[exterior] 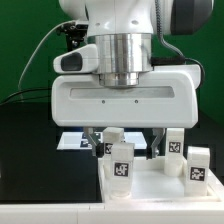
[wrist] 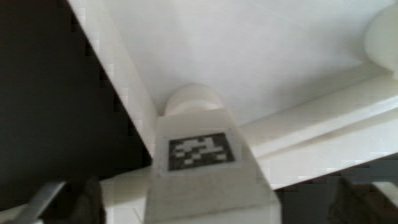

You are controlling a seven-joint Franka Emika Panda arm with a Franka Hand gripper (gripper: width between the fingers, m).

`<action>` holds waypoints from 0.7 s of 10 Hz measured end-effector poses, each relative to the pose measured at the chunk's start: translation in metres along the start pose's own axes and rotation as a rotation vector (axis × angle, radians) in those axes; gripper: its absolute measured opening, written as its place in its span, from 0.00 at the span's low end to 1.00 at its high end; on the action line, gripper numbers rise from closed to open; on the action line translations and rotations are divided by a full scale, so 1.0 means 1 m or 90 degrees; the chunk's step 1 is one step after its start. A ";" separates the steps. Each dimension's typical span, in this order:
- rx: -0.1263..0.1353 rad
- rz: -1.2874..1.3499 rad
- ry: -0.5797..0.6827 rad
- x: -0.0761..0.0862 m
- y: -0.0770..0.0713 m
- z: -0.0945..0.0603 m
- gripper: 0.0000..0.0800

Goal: Assemble square table

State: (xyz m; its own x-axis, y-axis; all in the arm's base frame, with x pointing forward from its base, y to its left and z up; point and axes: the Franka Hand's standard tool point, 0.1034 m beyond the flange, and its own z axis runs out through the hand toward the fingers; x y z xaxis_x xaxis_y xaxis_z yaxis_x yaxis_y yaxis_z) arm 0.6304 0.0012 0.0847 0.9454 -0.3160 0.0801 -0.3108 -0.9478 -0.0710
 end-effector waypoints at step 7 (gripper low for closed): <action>-0.002 0.350 0.001 0.001 0.000 0.002 0.36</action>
Offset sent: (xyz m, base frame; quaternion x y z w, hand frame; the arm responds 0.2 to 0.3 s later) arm 0.0000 0.0000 0.0000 0.0000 0.0000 0.1296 0.9916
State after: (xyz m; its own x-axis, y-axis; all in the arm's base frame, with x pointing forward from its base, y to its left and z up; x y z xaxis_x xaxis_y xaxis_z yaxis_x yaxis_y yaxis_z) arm 0.6317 0.0007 0.0831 0.6435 -0.7647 0.0336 -0.7591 -0.6432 -0.1005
